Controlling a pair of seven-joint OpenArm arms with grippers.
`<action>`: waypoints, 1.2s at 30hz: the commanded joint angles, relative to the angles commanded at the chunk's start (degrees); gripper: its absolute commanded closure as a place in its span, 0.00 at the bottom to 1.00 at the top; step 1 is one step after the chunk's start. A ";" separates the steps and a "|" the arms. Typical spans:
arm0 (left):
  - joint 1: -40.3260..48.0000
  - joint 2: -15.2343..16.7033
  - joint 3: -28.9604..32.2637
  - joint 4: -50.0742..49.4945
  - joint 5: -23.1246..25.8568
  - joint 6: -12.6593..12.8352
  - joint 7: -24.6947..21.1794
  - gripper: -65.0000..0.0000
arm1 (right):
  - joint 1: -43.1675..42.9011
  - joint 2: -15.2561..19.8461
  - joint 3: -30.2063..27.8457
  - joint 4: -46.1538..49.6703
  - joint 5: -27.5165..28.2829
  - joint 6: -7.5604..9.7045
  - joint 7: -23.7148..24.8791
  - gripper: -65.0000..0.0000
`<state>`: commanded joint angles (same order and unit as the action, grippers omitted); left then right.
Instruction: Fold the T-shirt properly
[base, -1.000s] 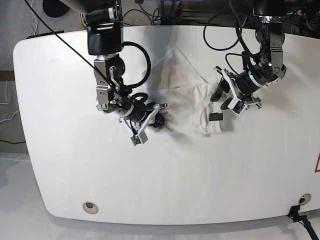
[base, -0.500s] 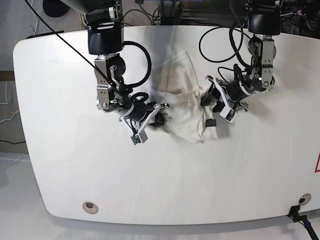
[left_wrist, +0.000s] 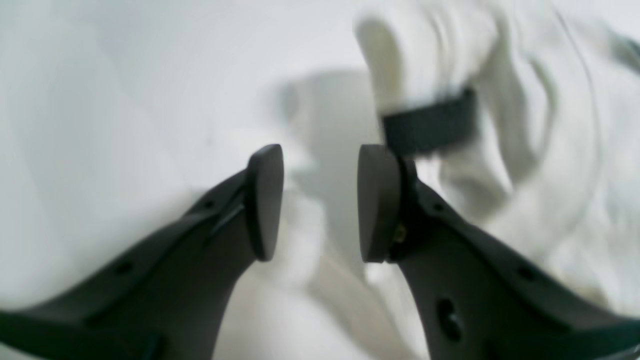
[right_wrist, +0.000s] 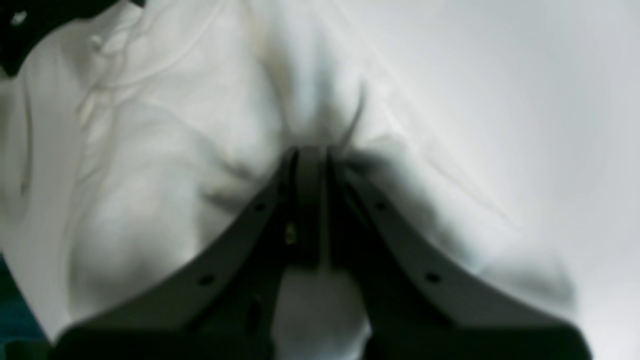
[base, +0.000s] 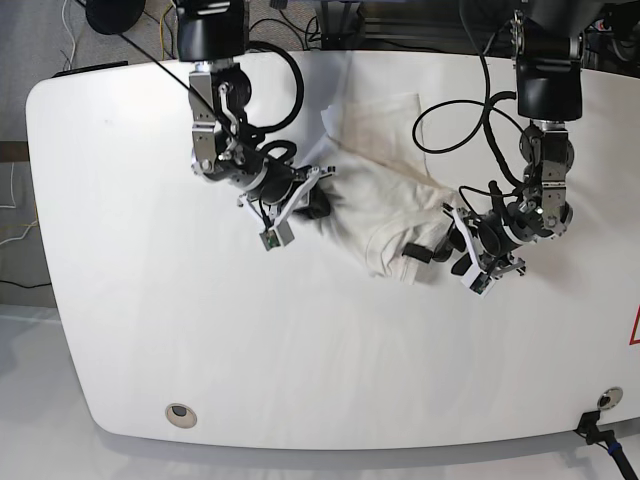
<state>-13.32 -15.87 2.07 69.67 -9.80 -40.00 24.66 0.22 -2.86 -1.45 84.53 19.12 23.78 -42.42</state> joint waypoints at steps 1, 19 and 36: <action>0.09 0.00 0.00 0.00 -0.09 0.00 0.00 0.65 | -0.09 -0.35 0.09 0.00 -0.18 0.00 0.00 0.96; 20.31 1.41 -5.80 24.18 -0.26 0.00 5.27 0.65 | 4.75 -0.26 0.00 -2.99 -0.26 0.00 0.00 0.96; 8.09 3.60 -1.49 1.85 0.00 0.00 -1.85 0.65 | 2.37 0.88 0.00 1.41 -0.18 0.00 -0.09 0.96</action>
<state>-5.23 -12.26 0.57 71.52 -9.80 -40.00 22.81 2.59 -1.98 -1.45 85.93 18.95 23.78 -42.51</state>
